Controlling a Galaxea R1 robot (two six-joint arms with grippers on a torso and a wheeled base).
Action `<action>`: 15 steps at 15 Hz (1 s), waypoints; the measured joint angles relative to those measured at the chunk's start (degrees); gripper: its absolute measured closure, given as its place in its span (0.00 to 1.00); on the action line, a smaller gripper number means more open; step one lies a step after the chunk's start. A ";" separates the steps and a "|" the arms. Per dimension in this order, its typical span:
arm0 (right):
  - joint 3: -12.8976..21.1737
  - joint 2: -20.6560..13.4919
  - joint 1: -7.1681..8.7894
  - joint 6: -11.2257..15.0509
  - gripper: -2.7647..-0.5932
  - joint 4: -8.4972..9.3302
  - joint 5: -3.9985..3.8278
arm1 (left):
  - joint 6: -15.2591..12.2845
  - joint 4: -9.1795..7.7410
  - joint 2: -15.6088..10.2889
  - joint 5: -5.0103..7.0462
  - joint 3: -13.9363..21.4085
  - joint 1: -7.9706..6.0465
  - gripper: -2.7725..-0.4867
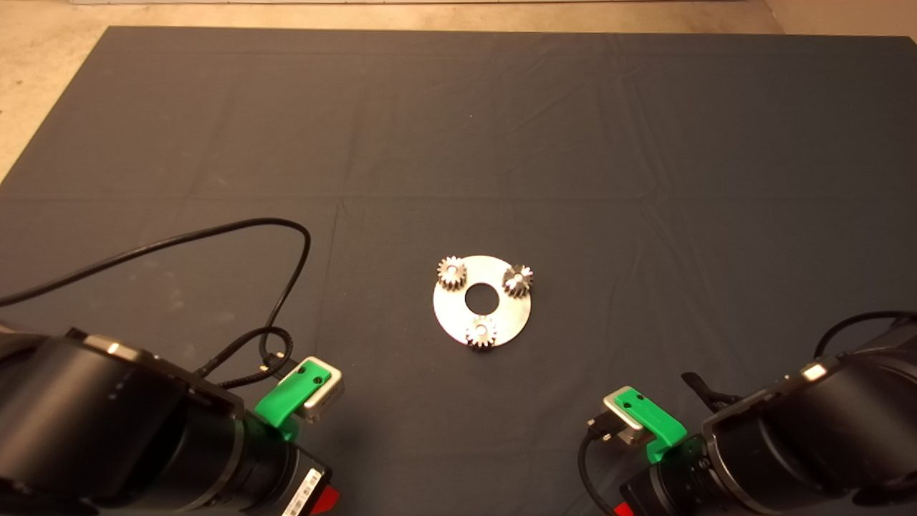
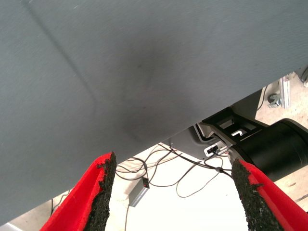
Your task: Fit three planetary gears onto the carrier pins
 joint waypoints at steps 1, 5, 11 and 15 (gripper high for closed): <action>0.00 0.32 0.05 0.40 0.46 -0.01 -0.02 | 0.00 0.00 -0.95 0.06 0.01 0.05 0.49; 0.11 0.88 0.05 1.22 0.46 -0.02 0.00 | 0.05 0.00 -2.51 0.04 0.12 0.30 0.49; 0.11 1.51 0.07 1.41 0.46 0.03 -0.02 | 0.24 0.00 -2.96 0.06 0.12 0.30 0.49; 0.11 2.23 0.07 1.44 0.46 0.06 0.00 | 0.28 -0.01 -2.96 0.06 0.12 0.30 0.49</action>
